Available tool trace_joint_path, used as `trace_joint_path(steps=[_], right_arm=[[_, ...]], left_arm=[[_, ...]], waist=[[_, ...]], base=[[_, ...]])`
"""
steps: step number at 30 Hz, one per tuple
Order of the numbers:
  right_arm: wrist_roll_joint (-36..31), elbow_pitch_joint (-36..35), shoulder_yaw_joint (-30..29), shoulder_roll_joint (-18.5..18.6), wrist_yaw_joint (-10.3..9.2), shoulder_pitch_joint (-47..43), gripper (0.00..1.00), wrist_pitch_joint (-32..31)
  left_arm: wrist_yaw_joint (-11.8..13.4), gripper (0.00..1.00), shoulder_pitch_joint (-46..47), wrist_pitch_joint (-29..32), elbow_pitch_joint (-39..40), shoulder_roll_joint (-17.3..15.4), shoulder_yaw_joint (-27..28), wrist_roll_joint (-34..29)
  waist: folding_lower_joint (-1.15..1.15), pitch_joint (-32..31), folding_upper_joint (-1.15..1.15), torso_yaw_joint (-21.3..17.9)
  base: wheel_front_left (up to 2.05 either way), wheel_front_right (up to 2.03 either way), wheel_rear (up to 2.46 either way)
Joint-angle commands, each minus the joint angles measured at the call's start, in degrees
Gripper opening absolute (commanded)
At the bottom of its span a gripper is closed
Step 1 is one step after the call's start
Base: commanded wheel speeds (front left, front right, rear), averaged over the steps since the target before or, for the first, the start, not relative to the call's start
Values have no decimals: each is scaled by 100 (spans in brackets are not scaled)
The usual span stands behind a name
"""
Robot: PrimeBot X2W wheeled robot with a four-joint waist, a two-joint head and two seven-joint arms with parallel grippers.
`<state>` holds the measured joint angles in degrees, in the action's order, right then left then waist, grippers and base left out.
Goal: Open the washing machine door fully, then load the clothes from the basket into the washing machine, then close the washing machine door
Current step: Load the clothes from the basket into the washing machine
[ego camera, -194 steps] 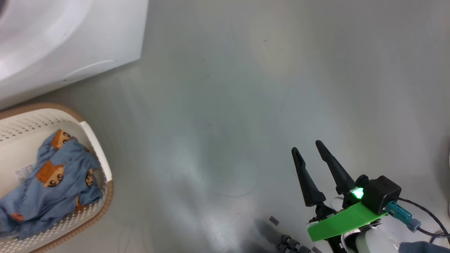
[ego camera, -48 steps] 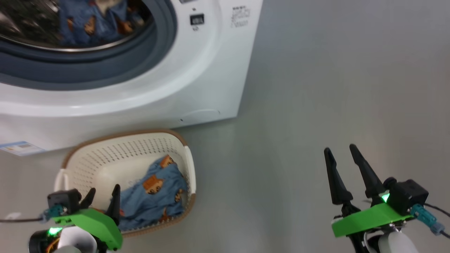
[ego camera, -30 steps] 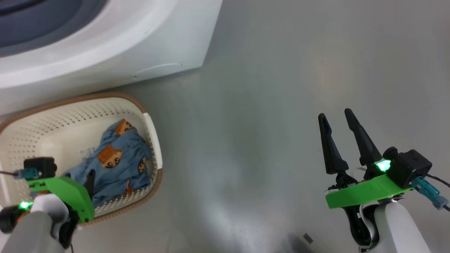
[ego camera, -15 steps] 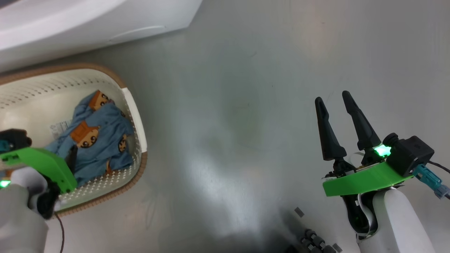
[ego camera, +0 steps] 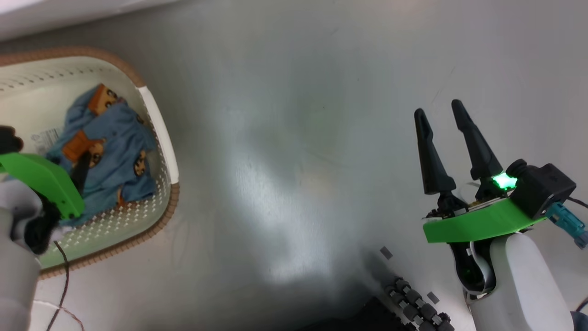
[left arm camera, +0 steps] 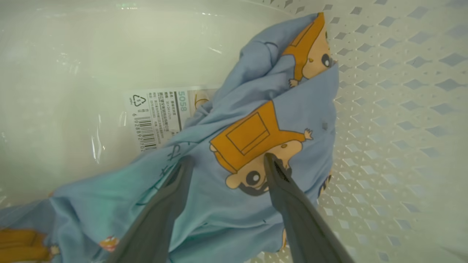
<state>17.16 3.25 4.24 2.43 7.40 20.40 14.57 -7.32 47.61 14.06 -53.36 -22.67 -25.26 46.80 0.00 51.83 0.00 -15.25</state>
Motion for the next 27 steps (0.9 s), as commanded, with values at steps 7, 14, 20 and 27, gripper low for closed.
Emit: trace_joint_path(steps=[7,14,20,27], right_arm=[[-63,-216,45,44,9,-48,100,43],[-92,-263,-9,44,9,-58,100,43],[-96,-315,-60,44,9,-69,100,43],[-168,-360,-172,44,9,-95,100,43]], left_arm=[[-16,100,209,-136,53,-388,-204,318],[-16,100,432,-462,-197,-392,-592,394],[-16,86,535,-724,-514,-336,-862,376],[-16,0,758,-1080,-857,-212,-1106,301]], waist=[[0,301,0,-35],[0,454,0,-64],[0,549,0,-119],[0,616,0,-106]], base=[[0,0,0],[0,0,0],[0,0,0],[0,0,0]])
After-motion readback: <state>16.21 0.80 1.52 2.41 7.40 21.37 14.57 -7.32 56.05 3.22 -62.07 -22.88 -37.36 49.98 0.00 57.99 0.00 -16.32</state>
